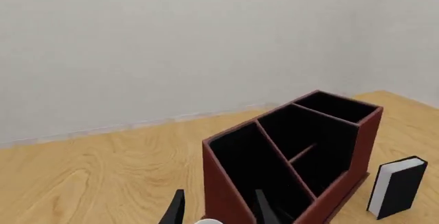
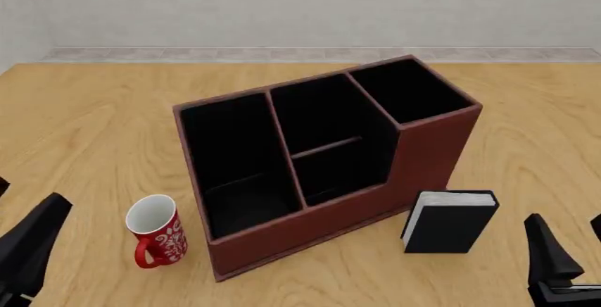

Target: Pick up the book and place it in the back compartment of the caddy.

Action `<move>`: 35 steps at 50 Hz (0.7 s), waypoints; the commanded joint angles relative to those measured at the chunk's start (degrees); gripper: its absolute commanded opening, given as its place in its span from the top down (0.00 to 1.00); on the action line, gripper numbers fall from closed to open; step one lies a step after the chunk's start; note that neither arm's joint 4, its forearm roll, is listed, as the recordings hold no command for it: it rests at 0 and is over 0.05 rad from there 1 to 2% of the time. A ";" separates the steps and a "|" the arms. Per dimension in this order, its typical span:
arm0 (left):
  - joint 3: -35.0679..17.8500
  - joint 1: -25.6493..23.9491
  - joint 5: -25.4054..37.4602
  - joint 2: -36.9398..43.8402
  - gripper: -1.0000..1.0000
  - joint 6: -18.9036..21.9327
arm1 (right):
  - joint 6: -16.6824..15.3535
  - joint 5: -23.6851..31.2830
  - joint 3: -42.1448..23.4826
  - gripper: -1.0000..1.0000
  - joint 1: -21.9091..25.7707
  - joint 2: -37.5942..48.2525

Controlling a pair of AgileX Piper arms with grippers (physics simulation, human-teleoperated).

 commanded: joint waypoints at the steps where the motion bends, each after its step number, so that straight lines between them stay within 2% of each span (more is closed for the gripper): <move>1: -5.65 -7.38 3.01 2.92 0.00 0.58 | 0.46 0.04 0.11 0.00 -0.03 0.20; 2: -5.86 -7.28 2.98 3.45 0.00 0.82 | 0.39 -0.08 0.14 0.00 -0.02 0.24; 3: -7.00 -7.05 3.53 4.49 0.00 -2.17 | 0.27 -0.03 0.11 0.00 -0.01 0.13; 4: -7.70 -7.49 3.66 5.36 0.00 -3.23 | -0.10 -0.16 0.09 0.00 0.03 0.00; 6: -8.61 -9.85 2.99 7.70 0.00 0.23 | -0.37 -0.31 0.11 0.00 0.06 -0.05; 8: -9.54 -10.80 2.31 9.56 0.00 -0.78 | 0.24 -0.05 0.11 0.00 0.00 0.13; 11: -10.09 -12.17 0.61 11.61 0.00 0.39 | 0.34 -0.17 0.15 0.00 -0.01 0.28; 15: -12.34 -16.66 -4.11 18.58 0.00 2.20 | -0.08 -0.36 0.18 0.00 0.04 0.13; 19: -13.60 -20.09 -7.11 24.64 0.00 1.41 | 0.31 0.02 0.04 0.00 0.00 0.18; 21: -14.17 -24.47 -10.86 30.62 0.00 6.43 | -0.35 -0.25 0.05 0.00 0.07 -0.03; 23: -15.23 -26.30 -12.14 34.32 0.00 6.75 | -0.25 -0.39 0.17 0.00 0.06 0.06; 25: -17.29 -27.66 -12.63 36.86 0.00 4.76 | 0.36 -0.21 0.14 0.00 0.00 0.35; 29: -20.13 -32.60 -14.87 43.73 0.00 5.33 | -0.34 -0.36 0.10 0.00 0.09 0.03; 32: -21.36 -33.74 -15.96 47.33 0.00 5.05 | 0.24 -0.27 0.13 0.00 0.03 0.32; 35: -21.83 -35.08 -17.20 49.88 0.00 6.64 | 0.24 -0.16 0.10 0.00 0.03 0.26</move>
